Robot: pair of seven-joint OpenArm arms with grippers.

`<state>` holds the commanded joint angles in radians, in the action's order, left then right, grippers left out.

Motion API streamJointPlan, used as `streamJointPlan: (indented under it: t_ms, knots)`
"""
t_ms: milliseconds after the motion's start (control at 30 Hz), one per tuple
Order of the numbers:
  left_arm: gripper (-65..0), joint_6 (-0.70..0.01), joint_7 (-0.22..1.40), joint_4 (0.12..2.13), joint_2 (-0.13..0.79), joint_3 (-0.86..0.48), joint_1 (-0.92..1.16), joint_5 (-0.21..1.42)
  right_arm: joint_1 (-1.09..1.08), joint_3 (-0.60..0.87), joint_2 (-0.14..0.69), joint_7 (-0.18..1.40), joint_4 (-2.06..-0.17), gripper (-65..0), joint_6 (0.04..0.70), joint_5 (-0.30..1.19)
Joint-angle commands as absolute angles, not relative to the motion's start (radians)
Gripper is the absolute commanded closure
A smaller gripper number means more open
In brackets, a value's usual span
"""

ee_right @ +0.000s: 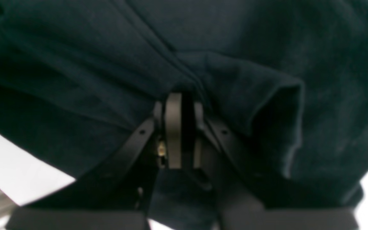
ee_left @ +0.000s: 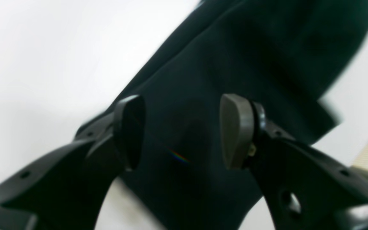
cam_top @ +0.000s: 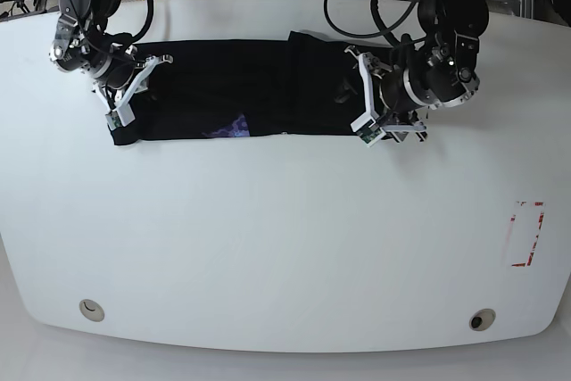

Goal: Fold the T-shirt properly

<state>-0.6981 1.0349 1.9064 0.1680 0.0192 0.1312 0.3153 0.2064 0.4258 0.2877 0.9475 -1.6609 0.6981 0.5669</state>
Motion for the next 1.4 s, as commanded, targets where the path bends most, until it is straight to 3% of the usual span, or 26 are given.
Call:
streamJointPlan:
  t_ms: [67,233,300,500,700,933,1167,1400]
  knots:
    - [-34.4,-0.698,1.035,1.906,0.199,-0.005,0.137,0.315,0.206,0.426,0.288,0.975,-1.699,-8.1,0.698,0.568]
    - [-34.4,-0.698,1.035,1.905,0.248,-0.012,0.17,0.315,0.191,0.43,0.248,0.998,-1.784,-26.8,0.698,0.568]
    - [-34.4,-0.698,1.033,1.891,0.248,-0.012,0.177,0.315,0.189,0.43,0.243,0.998,-1.804,-29.3,0.698,0.568]
    - [-34.4,-0.698,0.943,1.758,0.248,-0.013,0.199,0.315,0.185,0.446,0.228,1.0,-1.83,-28.2,0.698,0.602]
    - [-34.4,-0.698,0.941,1.851,0.249,-0.016,0.24,0.323,0.179,0.59,0.245,1.098,-1.782,-28.5,0.698,0.769]
    - [-34.4,-0.698,0.941,1.925,0.245,-0.016,0.239,0.323,0.173,0.506,0.309,1.218,-1.761,-28.5,0.698,1.055]
    - [-34.4,-0.698,0.941,1.922,0.243,-0.153,0.237,0.323,0.137,0.275,0.285,1.216,-1.79,-28.5,0.698,1.018]
    - [-34.4,-0.698,0.94,1.919,0.243,-0.335,0.236,0.317,0.064,0.127,0.209,1.199,-1.788,-28.5,0.698,0.831]
